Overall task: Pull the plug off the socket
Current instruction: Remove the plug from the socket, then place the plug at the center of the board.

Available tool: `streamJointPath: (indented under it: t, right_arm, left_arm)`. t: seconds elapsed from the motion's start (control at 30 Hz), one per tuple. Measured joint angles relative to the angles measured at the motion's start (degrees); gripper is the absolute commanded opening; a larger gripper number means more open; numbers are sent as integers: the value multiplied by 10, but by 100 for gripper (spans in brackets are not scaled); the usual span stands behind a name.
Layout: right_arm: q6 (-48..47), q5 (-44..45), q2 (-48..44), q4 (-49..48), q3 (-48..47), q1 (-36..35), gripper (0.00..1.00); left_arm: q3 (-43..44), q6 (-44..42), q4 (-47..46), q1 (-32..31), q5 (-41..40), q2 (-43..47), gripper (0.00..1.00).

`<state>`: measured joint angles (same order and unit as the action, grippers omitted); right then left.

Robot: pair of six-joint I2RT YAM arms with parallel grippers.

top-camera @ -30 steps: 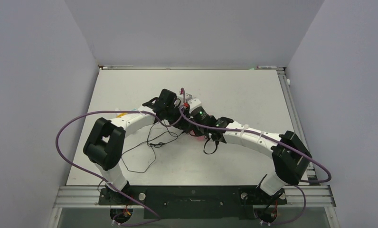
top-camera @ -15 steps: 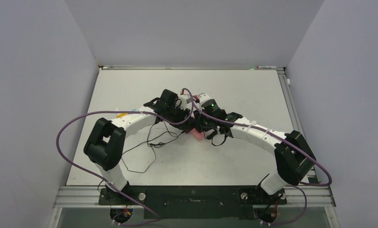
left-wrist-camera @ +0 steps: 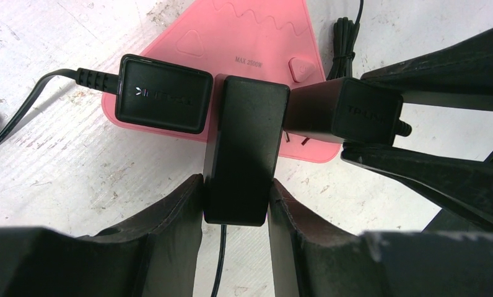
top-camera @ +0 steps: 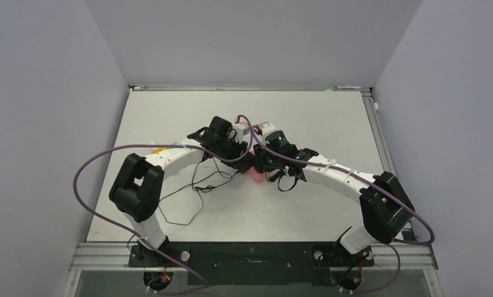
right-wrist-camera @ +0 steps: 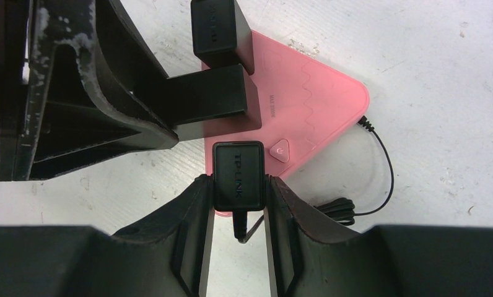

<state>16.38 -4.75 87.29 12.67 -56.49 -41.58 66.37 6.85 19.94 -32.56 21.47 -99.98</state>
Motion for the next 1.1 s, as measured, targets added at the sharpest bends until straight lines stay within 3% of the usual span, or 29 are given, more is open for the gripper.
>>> streamJointPath:
  t: [0.53, 0.87, 1.1]
  right_arm:
    - [21, -27, -53, -7, 5, -10, 5]
    - [34, 140, -80, 106, -31, 7, 5]
    - [56, 240, -96, 146, -38, 145, 6]
  left_arm:
    - [3, 12, 4, 0, -24, -10, 0]
    - [3, 61, -3, 0, -61, -7, 4]
    - [2, 97, -2, 0, -84, -2, 19]
